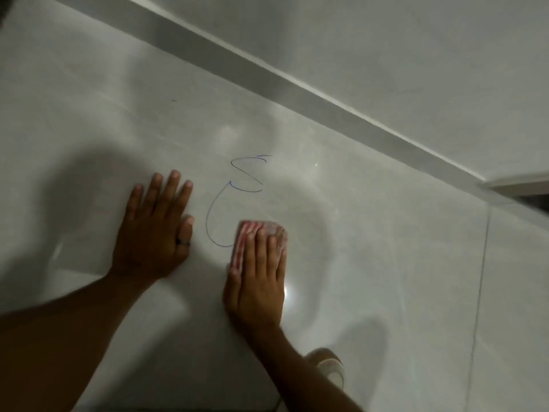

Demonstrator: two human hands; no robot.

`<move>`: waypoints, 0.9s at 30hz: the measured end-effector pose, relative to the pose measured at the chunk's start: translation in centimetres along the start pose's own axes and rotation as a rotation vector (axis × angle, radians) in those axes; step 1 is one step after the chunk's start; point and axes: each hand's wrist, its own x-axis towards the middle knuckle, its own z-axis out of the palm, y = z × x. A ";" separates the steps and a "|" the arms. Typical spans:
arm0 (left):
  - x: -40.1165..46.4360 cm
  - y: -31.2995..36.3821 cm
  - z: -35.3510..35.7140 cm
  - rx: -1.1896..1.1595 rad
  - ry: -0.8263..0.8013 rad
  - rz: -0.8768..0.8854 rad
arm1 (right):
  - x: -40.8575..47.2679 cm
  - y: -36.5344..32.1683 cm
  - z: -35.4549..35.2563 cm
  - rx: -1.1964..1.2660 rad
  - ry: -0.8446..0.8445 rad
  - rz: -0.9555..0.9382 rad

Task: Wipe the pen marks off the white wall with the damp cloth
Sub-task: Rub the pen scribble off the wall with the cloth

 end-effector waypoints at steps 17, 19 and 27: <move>0.1 -0.7 0.3 0.008 0.040 0.019 | 15.6 -0.9 -1.6 -0.093 -0.132 -0.538; 0.7 -0.3 0.1 -0.016 0.036 0.007 | 17.3 1.8 -2.3 -0.098 -0.123 -0.744; 1.0 -0.7 -0.4 -0.022 0.004 0.004 | 17.3 1.2 -2.2 -0.065 -0.123 -0.470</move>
